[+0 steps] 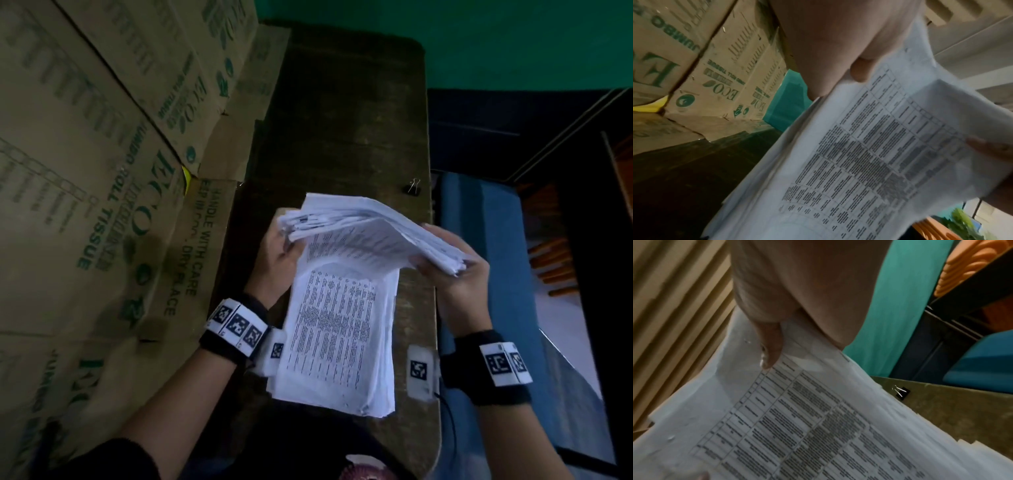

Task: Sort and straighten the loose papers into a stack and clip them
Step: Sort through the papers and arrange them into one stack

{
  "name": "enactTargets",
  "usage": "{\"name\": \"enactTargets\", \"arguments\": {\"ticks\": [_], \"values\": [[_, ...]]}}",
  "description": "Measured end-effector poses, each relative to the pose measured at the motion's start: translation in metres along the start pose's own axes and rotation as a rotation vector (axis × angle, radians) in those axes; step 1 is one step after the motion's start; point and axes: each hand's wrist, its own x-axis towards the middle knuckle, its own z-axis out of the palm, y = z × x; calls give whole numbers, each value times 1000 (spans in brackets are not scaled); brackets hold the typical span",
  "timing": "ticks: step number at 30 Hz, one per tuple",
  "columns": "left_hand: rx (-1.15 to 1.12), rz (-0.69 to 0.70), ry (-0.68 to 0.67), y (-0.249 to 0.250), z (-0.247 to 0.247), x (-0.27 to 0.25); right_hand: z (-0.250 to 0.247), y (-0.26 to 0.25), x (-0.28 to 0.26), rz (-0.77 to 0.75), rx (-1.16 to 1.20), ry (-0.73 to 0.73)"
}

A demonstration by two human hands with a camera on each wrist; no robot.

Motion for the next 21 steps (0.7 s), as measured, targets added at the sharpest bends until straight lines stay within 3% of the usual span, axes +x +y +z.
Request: {"name": "enactTargets", "arguments": {"ticks": [2, 6, 9, 11, 14, 16, 19, 21], "values": [[-43, -4, -23, -3, 0, 12, 0, -2, 7, -6, 47, -1], [100, 47, -40, -14, -6, 28, -1, 9, 21, 35, 70, -32], [191, -82, -102, -29, 5, 36, 11, 37, 27, 159, -32, -27], [236, -130, -83, -33, 9, 37, 17, 52, 32, 216, -44, 4], [204, -101, -11, -33, 7, 37, 17, 52, 36, 162, -35, 17], [163, -108, -35, -37, 4, 32, 14, 54, 35, 167, -42, -3], [196, -182, -58, -45, 4, 23, 17, 63, 27, 291, -50, -37], [208, -157, -17, -49, 5, 22, 18, 65, 26, 247, -108, -32]]}}
